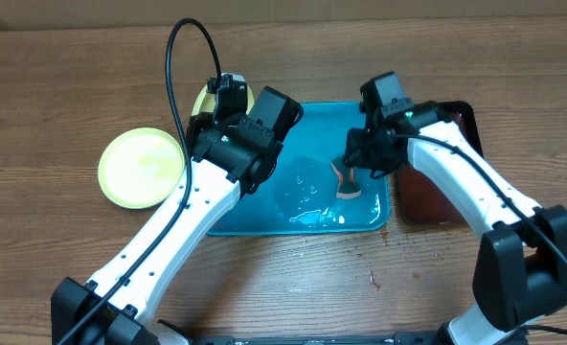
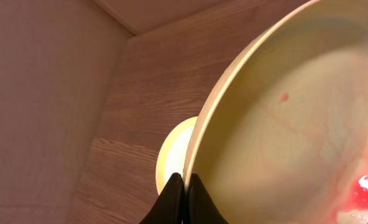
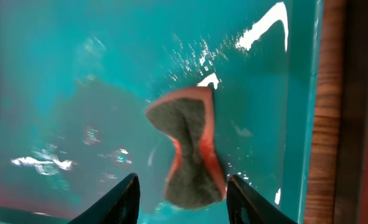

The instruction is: Clean dirty plates on tray and stack at the side

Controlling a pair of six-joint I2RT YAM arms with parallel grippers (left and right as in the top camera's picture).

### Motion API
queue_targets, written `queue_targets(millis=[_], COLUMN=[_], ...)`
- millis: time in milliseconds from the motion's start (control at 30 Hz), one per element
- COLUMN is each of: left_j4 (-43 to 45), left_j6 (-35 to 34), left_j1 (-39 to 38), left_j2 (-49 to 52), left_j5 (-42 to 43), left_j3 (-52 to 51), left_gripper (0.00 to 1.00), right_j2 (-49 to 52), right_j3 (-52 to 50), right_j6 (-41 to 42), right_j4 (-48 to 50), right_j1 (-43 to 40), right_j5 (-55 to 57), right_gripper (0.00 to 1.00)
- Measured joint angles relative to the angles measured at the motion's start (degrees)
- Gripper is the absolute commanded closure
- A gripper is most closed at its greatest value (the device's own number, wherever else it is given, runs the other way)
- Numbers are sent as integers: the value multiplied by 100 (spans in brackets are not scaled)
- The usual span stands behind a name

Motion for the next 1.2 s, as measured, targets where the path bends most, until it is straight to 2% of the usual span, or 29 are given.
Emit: queue_targets(millis=[333, 567, 800, 1200], left_j4=[90, 107, 109, 127], left_j6=[-96, -114, -116, -114], left_j1=[0, 0, 0, 0], left_j2=[0, 0, 0, 0], left_j5=[-127, -127, -120, -103], left_j3=[0, 0, 0, 0], left_gripper=[96, 96, 96, 96], right_j2=[216, 846, 999, 1014], right_j3=[-308, -308, -295, -271], right_j6=[-551, -715, -695, -442], right_j4=[289, 337, 468, 461], right_j1=[0, 109, 245, 247], right_j5=[-136, -299, -168, -153], right_gripper=[67, 68, 96, 96])
